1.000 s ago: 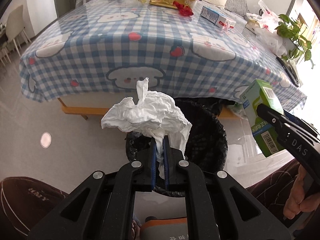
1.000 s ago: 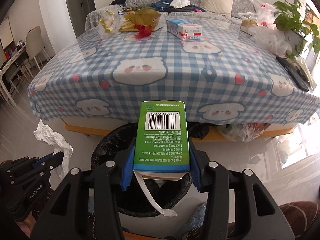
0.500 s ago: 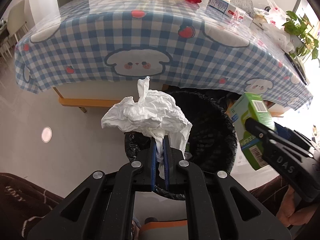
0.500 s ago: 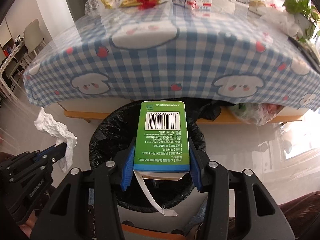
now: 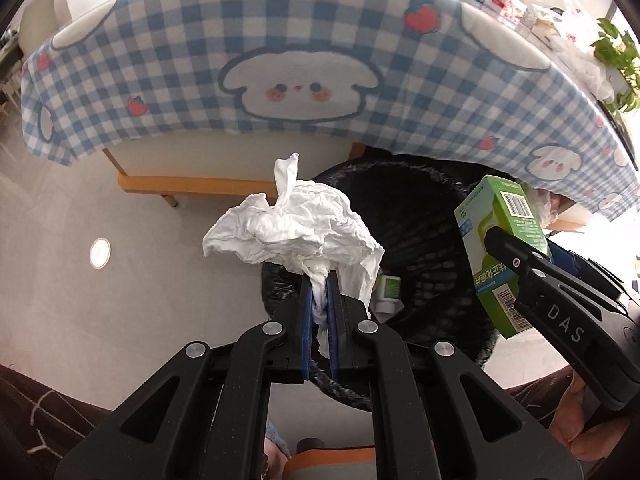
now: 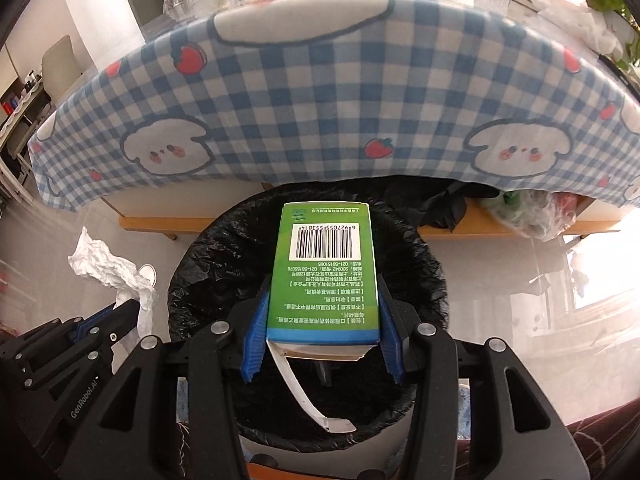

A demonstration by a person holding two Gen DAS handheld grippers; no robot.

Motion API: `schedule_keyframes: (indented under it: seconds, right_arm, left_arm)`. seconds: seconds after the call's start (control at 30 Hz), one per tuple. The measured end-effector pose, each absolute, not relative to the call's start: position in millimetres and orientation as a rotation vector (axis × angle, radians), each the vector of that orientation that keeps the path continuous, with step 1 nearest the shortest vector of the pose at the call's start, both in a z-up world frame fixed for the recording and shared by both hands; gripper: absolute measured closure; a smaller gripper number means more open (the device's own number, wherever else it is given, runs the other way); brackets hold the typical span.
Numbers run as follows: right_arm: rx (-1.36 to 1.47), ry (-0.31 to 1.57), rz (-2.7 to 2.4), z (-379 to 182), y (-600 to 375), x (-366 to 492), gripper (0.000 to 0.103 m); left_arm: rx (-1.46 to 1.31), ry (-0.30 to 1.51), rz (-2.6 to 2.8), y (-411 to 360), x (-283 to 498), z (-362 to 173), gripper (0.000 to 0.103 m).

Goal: Collect trash
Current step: 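Open the right tool to drop the green box into the bin, then open the left tool to drop the white tissue into the bin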

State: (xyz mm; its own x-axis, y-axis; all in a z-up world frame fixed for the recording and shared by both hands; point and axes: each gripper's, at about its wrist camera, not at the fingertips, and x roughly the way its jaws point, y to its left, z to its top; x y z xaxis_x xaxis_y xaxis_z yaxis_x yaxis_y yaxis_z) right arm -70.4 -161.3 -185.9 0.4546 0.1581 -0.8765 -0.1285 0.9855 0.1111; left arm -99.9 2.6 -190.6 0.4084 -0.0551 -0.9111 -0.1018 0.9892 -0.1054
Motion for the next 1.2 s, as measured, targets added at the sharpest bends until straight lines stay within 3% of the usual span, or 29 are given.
schedule_keyframes:
  seconds: [0.37, 0.7, 0.77, 1.2]
  right_arm:
    - [-0.016, 1.103, 0.196, -207.8, -140.5, -61.3, 0.056]
    - [-0.025, 1.087, 0.086, -204.9, -162.9, -60.3, 0.018]
    - [-0.015, 1.089, 0.058, -202.9, -174.5, -60.7, 0.014]
    - [-0.009, 1.094, -0.032, -187.3, -240.2, -60.9, 0.012]
  left_arm:
    - [-0.150, 1.153, 0.050, 6.2, -92.3, -200.0, 0.097]
    - [-0.117, 1.154, 0.019, -6.0, -88.9, -202.3, 0.097]
    - [-0.115, 1.156, 0.006, -10.8, -86.9, -203.2, 0.097]
    - [-0.072, 1.171, -0.087, -45.8, -71.7, -214.1, 0.097]
